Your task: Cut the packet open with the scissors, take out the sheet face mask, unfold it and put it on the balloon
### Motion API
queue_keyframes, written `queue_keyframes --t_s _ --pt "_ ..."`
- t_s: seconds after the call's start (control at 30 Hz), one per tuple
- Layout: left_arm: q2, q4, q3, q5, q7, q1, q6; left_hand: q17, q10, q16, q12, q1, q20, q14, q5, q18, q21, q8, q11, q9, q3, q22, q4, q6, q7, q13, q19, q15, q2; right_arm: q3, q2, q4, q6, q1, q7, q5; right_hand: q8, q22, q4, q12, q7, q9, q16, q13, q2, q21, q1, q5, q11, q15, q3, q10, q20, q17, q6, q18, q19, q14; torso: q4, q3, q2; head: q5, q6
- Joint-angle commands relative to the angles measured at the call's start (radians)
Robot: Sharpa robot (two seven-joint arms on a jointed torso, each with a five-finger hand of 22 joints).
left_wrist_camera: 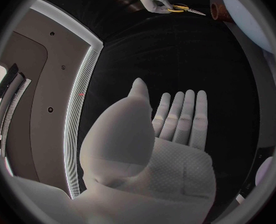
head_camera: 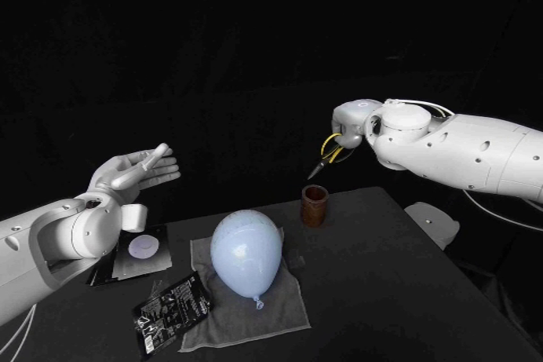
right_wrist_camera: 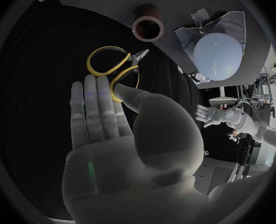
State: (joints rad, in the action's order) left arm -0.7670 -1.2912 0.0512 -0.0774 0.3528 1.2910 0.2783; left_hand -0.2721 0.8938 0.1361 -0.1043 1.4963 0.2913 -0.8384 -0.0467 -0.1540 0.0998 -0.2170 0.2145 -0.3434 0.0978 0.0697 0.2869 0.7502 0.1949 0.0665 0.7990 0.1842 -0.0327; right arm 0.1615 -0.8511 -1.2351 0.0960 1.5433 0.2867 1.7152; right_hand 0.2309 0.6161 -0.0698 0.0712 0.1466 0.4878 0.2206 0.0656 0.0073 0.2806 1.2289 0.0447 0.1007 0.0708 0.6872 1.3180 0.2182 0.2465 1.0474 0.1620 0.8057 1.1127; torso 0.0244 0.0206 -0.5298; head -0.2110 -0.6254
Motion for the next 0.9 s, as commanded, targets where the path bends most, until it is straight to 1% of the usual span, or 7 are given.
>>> queue_keyframes --t_s 0.03,0.1,0.2,0.33,0.4,0.53,0.9 --pt "0.002 -0.004 -0.001 0.006 0.002 0.001 -0.017 -0.001 0.006 0.003 -0.003 0.005 0.000 -0.008 -0.002 -0.010 0.005 -0.003 0.001 0.001 0.008 -0.001 0.000 0.006 0.065 -0.001 0.008 -0.001 0.005 0.002 0.003 -0.006 -0.072 0.002 0.045 0.117 0.006 -0.004 0.005 -0.005 -0.016 0.027 -0.007 0.000 -0.011 -0.004 -0.003 0.003 -0.025 -0.006 0.003 0.023 0.000 0.002 0.011 0.020 0.007 -0.001 -0.0010 0.0001 0.000 -0.006 -0.002" --pt "0.002 -0.005 -0.001 0.007 0.002 0.001 -0.018 0.000 0.005 0.004 -0.002 0.011 0.000 -0.008 -0.002 -0.010 0.004 -0.003 0.001 0.002 0.009 -0.001 -0.001 0.006 0.066 -0.001 0.008 0.000 0.007 0.006 0.005 -0.007 -0.082 0.002 0.045 0.125 0.007 -0.007 0.009 -0.005 -0.017 0.029 -0.009 0.000 -0.014 -0.006 -0.002 0.003 -0.027 -0.009 0.007 0.024 -0.001 0.003 0.011 0.021 0.015 -0.001 -0.0005 -0.0003 -0.001 -0.010 -0.006" --pt "0.002 -0.008 -0.001 0.007 0.004 0.001 -0.020 0.000 0.005 0.004 -0.002 0.011 0.000 -0.008 -0.002 -0.010 0.004 -0.003 0.001 0.002 0.009 -0.001 -0.001 0.006 0.066 -0.001 0.008 0.000 0.007 0.011 0.012 -0.005 -0.090 0.002 0.044 0.134 0.008 -0.012 0.015 -0.005 -0.018 0.032 -0.012 0.000 -0.019 -0.007 -0.001 0.003 -0.028 -0.011 0.012 0.025 -0.004 0.005 0.011 0.022 0.031 0.000 -0.0006 -0.0007 -0.001 -0.012 -0.007" --pt "0.002 -0.013 -0.001 0.008 0.004 0.001 -0.021 0.000 0.005 0.004 -0.002 0.012 0.000 -0.008 -0.002 -0.010 0.004 -0.003 0.002 0.002 0.009 -0.001 -0.001 0.006 0.066 -0.001 0.008 0.000 0.007 0.017 0.020 -0.003 -0.098 -0.001 0.043 0.146 0.008 -0.014 0.016 -0.006 -0.018 0.032 -0.013 0.000 -0.020 -0.008 0.000 0.003 -0.028 -0.011 0.013 0.025 -0.004 0.005 0.010 0.022 0.033 0.000 -0.0019 -0.0001 -0.001 -0.016 -0.010" --pt "0.001 -0.014 -0.001 0.008 0.004 0.001 -0.021 0.000 0.005 0.004 -0.002 0.012 0.000 -0.008 -0.002 -0.010 0.004 -0.003 0.002 0.002 0.010 -0.001 -0.001 0.006 0.067 -0.001 0.008 0.000 0.007 0.019 0.022 -0.001 -0.101 -0.003 0.043 0.154 0.008 -0.015 0.017 -0.006 -0.019 0.033 -0.013 0.000 -0.021 -0.009 0.001 0.003 -0.028 -0.011 0.015 0.025 -0.005 0.005 0.010 0.021 0.035 0.000 -0.0012 -0.0010 -0.001 -0.017 -0.011" --pt "0.000 -0.017 -0.001 0.008 0.004 0.001 -0.023 0.000 0.005 0.004 -0.002 0.012 0.000 -0.008 -0.002 -0.010 0.004 -0.003 0.002 0.002 0.010 -0.001 -0.001 0.006 0.067 -0.001 0.008 0.000 0.007 0.022 0.027 0.004 -0.105 -0.011 0.041 0.165 0.008 -0.016 0.017 -0.006 -0.019 0.033 -0.014 0.000 -0.021 -0.009 0.002 0.003 -0.029 -0.011 0.015 0.025 -0.005 0.005 0.010 0.021 0.036 0.000 -0.0005 -0.0006 -0.001 -0.019 -0.012" --pt "-0.002 -0.021 -0.001 0.008 0.003 0.001 -0.026 0.000 0.005 0.004 -0.002 0.012 0.000 -0.008 -0.002 -0.010 0.004 -0.003 0.002 0.002 0.010 -0.001 -0.001 0.006 0.067 -0.001 0.008 0.000 0.007 0.025 0.054 0.023 -0.101 -0.044 0.028 0.172 0.008 -0.017 0.017 -0.006 -0.019 0.033 -0.014 0.000 -0.022 -0.010 0.003 0.003 -0.028 -0.011 0.017 0.025 -0.006 0.006 0.010 0.021 0.037 0.000 -0.0009 -0.0002 -0.001 -0.017 -0.019"
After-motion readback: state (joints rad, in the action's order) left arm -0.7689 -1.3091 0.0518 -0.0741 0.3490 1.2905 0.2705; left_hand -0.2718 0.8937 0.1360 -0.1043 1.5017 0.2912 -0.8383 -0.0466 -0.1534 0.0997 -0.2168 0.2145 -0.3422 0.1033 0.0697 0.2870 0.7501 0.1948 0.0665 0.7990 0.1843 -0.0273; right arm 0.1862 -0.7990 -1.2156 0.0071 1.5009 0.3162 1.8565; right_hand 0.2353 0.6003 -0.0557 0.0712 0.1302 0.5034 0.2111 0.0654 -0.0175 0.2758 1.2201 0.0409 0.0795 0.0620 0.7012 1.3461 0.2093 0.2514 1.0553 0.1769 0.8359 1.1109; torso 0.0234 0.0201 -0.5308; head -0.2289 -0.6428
